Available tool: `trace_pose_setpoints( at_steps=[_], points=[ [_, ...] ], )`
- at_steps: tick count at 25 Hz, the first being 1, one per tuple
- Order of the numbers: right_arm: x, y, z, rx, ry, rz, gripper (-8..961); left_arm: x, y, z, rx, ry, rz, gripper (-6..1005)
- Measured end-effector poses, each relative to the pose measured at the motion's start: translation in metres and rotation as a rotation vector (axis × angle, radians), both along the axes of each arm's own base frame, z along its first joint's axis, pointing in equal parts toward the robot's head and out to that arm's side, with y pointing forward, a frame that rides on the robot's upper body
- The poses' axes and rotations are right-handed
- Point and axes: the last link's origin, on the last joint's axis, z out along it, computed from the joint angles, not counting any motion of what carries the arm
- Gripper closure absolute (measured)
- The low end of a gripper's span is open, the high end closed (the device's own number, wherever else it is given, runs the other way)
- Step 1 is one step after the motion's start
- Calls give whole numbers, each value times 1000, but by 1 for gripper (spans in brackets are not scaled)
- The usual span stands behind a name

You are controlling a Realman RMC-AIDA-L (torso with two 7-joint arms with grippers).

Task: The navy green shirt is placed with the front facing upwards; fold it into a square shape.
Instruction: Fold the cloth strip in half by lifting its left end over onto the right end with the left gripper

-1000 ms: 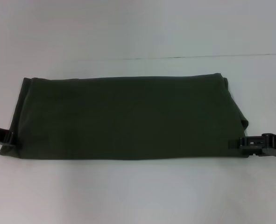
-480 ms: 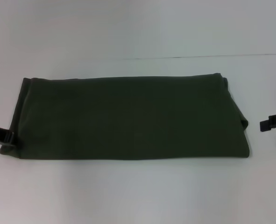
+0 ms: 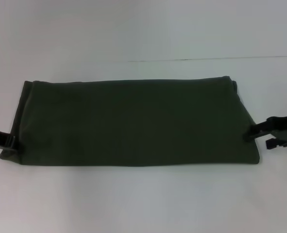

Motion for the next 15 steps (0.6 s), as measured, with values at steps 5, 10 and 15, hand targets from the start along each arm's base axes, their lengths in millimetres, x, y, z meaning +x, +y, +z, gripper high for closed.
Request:
trace_pose_setpoints(
  at_steps=[5,10,15],
  points=[
    [2,0,-11,-11,-13,1,99,0,0,0,1,0,-1,952],
    [6,-2,-18,-6,-17,-1,99,0,0,-1,0,-1,0,951],
    [4,-3,-24,-10,-12,8,98,0,0,0,1,0,1,952]
  ],
)
